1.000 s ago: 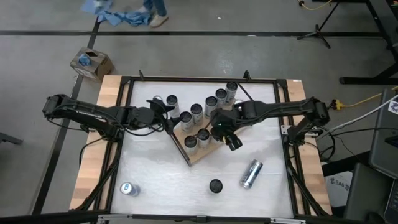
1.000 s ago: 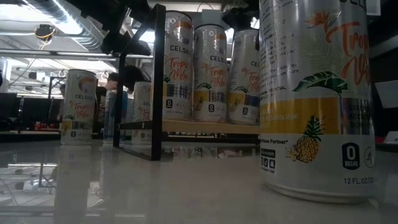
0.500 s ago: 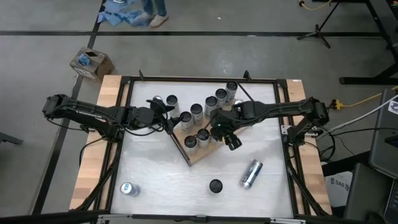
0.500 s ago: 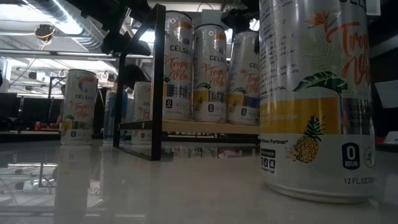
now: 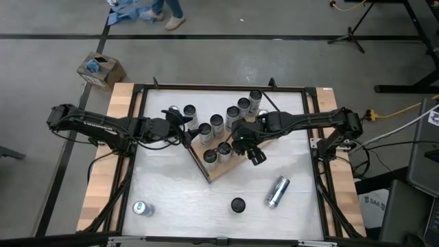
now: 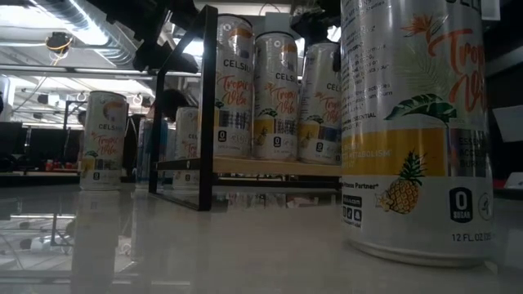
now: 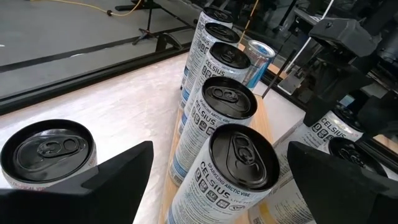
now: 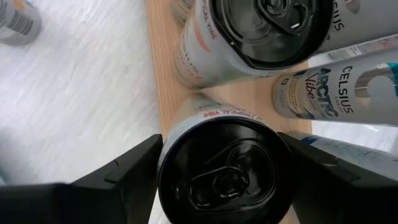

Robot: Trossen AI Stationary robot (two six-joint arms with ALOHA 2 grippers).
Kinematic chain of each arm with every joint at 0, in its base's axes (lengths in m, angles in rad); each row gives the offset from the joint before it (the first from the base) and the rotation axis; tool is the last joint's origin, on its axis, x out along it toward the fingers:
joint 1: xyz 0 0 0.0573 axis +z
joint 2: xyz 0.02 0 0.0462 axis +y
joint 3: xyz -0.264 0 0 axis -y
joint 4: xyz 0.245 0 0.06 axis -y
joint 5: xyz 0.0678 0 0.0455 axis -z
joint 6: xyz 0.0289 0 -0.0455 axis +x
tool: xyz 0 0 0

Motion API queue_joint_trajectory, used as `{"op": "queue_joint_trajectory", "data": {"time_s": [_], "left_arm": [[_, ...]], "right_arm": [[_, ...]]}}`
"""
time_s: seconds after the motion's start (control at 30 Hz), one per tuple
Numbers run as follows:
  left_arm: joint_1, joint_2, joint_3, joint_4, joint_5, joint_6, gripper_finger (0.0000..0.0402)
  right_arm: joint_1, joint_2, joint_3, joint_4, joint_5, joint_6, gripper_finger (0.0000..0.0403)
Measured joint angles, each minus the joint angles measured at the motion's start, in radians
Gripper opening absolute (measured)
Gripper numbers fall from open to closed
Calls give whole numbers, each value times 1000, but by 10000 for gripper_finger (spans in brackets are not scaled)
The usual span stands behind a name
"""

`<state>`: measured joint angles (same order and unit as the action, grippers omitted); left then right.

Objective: Place canned beverage on shelf
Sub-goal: Put the white yellow soda can on the shelf

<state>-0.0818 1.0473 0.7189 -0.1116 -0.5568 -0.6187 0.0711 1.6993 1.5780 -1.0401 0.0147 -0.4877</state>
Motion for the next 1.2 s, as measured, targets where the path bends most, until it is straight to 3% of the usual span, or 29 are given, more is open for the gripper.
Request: {"op": "queue_joint_trajectory", "data": {"time_s": [1.2], "left_arm": [[0,0,0,0,0,-1,365]], "right_arm": [[0,2,-2,43,-3,-14,289]]}}
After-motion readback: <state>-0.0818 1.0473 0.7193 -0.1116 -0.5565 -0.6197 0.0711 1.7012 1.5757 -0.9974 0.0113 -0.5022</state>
